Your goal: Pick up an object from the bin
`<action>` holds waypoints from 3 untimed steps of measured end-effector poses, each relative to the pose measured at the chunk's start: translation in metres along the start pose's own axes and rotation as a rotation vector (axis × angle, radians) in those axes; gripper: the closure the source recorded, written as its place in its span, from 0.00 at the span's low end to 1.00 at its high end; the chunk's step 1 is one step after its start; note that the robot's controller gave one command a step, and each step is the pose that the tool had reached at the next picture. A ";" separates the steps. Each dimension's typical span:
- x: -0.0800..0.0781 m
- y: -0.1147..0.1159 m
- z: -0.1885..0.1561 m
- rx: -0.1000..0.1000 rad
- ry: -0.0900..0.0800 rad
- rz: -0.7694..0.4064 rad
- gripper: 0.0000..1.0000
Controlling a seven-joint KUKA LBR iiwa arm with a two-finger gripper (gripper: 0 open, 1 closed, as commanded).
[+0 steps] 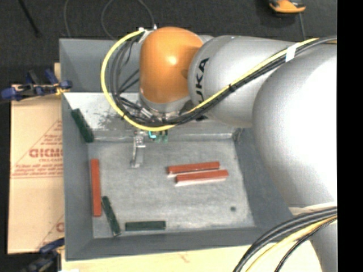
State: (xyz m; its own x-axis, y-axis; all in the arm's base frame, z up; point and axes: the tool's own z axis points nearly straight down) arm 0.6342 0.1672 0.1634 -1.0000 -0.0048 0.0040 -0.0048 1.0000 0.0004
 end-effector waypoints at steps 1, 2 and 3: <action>0.008 -0.186 0.027 0.005 -0.006 -0.354 0.00; 0.028 -0.183 0.036 0.000 -0.005 -0.373 0.00; 0.034 -0.193 0.047 0.001 -0.006 -0.374 0.00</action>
Offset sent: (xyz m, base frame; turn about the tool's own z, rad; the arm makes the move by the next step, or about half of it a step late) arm -0.0078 -0.1800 -0.0274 -0.3613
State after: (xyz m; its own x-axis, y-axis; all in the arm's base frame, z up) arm 0.6014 -0.0261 0.1168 -0.9292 -0.3695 -0.0020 -0.3695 0.9292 0.0003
